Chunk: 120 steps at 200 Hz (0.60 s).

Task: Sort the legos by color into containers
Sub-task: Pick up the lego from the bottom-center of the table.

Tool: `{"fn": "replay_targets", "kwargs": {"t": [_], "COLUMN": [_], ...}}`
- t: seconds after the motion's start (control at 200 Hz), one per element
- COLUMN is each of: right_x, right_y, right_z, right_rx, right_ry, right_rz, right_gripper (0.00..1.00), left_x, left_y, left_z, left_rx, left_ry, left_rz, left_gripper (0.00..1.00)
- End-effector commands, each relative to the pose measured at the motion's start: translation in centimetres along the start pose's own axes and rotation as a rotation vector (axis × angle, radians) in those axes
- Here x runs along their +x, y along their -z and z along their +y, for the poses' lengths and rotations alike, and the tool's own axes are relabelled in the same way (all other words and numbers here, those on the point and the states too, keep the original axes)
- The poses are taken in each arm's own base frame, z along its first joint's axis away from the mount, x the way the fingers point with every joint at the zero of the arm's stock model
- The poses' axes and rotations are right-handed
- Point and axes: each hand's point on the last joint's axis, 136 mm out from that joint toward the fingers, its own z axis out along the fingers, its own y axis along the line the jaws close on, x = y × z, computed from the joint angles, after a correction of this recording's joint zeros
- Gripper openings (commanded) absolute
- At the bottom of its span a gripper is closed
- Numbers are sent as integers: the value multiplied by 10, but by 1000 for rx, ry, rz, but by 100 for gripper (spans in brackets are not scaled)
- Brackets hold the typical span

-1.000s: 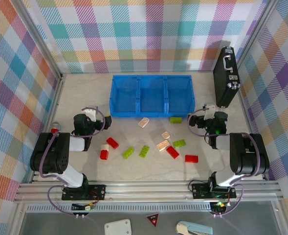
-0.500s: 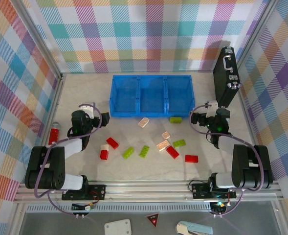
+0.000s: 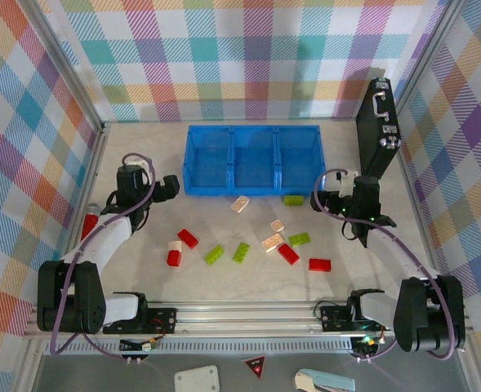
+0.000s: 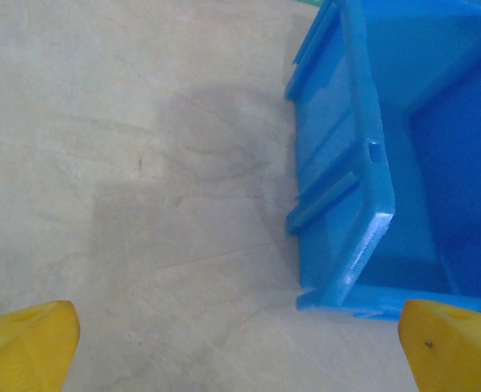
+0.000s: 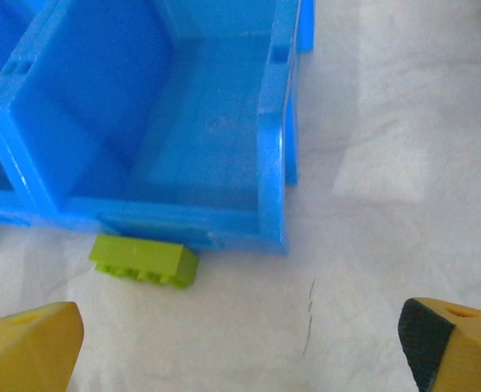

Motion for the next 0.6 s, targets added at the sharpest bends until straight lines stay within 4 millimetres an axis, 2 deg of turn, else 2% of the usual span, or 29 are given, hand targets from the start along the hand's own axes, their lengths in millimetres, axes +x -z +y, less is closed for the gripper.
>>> {"fn": "replay_targets", "kwargs": {"t": [0.0, 0.225, 0.405, 0.595], "right_x": [12, 20, 21, 26], "right_y": [12, 15, 8, -7], "right_z": [2, 16, 28, 47], "right_rx": [57, 77, 96, 104], "right_ry": [-78, -165, -199, -153], "right_rz": [94, 210, 294, 376], "right_gripper": [99, 96, 92, 90], "left_x": [-1, -13, -21, -7], "left_y": [17, 42, 66, 61], "left_z": [-2, -18, -35, -27], "left_rx": [-35, -1, 79, 78], "left_ry": [83, 96, -14, -140], "left_rz": [82, 189, 235, 221], "left_gripper": [100, 100, 100, 100]}}
